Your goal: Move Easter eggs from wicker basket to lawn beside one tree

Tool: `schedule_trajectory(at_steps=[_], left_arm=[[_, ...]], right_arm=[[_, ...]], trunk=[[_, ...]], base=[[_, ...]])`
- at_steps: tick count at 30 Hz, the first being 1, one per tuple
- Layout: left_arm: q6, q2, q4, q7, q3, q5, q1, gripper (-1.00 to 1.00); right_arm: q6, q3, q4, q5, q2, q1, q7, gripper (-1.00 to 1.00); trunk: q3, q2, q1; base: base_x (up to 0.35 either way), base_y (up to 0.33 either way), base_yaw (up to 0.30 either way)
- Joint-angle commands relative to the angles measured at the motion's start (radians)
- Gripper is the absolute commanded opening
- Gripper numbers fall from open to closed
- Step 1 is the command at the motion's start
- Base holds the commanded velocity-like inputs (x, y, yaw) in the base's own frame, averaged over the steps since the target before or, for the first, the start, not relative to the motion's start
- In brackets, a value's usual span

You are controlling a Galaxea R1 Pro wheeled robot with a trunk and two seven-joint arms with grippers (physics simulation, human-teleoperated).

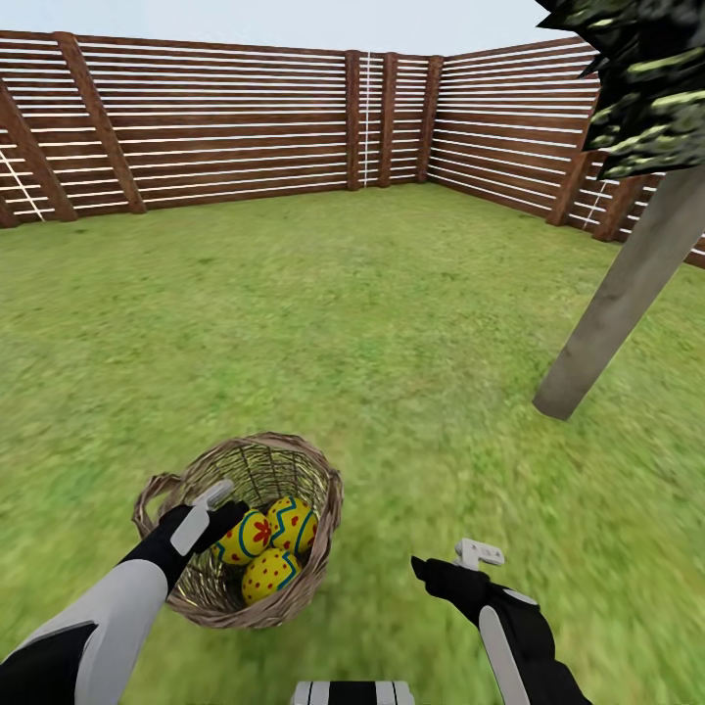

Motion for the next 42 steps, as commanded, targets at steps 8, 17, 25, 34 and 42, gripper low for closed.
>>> schedule_trajectory(at_steps=[8, 17, 25, 34, 42], left_arm=[[0.004, 0.0, -0.002, 0.01, 0.001, 0.012, 0.0, 1.0], [0.004, 0.0, -0.002, 0.012, 0.003, 0.011, 0.0, 1.0], [0.004, 0.0, -0.002, 0.012, 0.003, 0.011, 0.0, 1.0], [0.004, 0.0, -0.002, 0.013, 0.003, 0.011, 0.0, 1.0], [0.006, 0.0, -0.001, 0.014, 0.003, 0.029, 0.0, 1.0]], right_arm=[[0.004, 0.0, -0.001, -0.011, 0.001, 0.0, -0.009, 1.0], [0.003, 0.0, -0.001, -0.011, 0.001, 0.0, -0.009, 1.0], [0.003, 0.0, -0.001, -0.011, 0.001, 0.0, -0.009, 1.0], [0.004, 0.0, -0.001, -0.011, 0.001, 0.0, -0.009, 1.0], [0.004, 0.0, -0.001, -0.011, 0.001, 0.0, -0.009, 1.0]], trunk=[[-0.001, 0.0, 0.0], [-0.016, -0.001, 0.002], [-0.016, -0.001, 0.002], [-0.016, -0.001, 0.002], [-0.016, -0.001, 0.002]], base=[[0.0, 0.0, 0.0], [0.0, 0.0, 0.0], [0.0, 0.0, 0.0], [0.0, 0.0, 0.0], [0.0, 0.0, 0.0]])
